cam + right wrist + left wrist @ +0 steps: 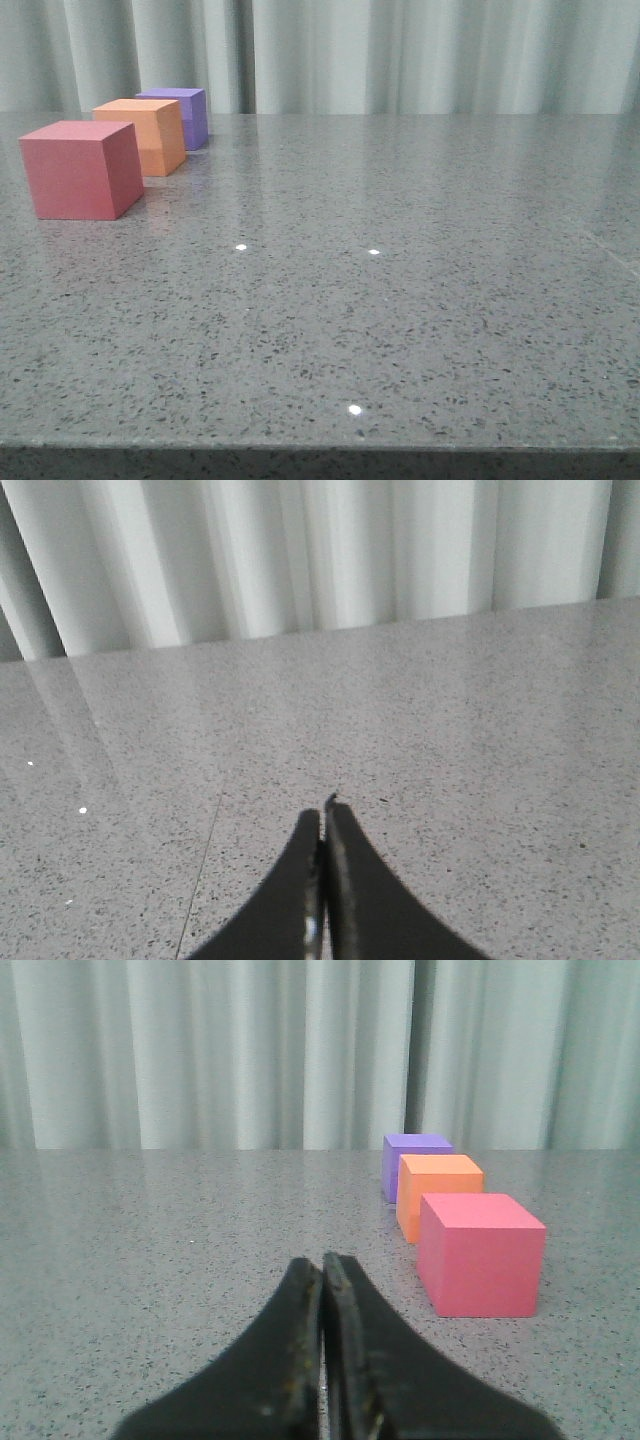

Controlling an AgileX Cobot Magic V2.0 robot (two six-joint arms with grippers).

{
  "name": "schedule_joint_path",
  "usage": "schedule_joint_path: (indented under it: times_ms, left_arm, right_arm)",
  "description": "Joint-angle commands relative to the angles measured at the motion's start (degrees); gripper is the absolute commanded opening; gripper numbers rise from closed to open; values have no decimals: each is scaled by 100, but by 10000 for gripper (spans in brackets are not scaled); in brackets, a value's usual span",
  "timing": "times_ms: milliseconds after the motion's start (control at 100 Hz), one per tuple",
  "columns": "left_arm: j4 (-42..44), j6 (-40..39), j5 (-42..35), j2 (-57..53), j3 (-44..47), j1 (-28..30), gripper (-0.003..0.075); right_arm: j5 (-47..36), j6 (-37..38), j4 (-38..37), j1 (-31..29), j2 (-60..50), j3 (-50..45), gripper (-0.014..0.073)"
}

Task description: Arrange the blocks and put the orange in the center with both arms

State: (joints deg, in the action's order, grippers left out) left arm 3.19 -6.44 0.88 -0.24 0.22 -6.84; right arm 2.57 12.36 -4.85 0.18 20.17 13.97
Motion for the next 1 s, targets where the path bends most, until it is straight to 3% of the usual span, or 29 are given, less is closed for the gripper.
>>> schedule_joint_path:
  times_ms: [0,310,990]
  left_arm:
    - [12,10,-465,-175,237,8,-20]
    - [12,10,-465,-175,237,8,-20]
    - [12,10,-465,-175,237,8,-20]
  right_arm:
    - [-1062,-127,27,-33,-371,-299,-69]
    - [-1440,-127,-29,24,-2232,-1461,-69]
    - [-1315,-119,-24,19,-2119,-1450,-69]
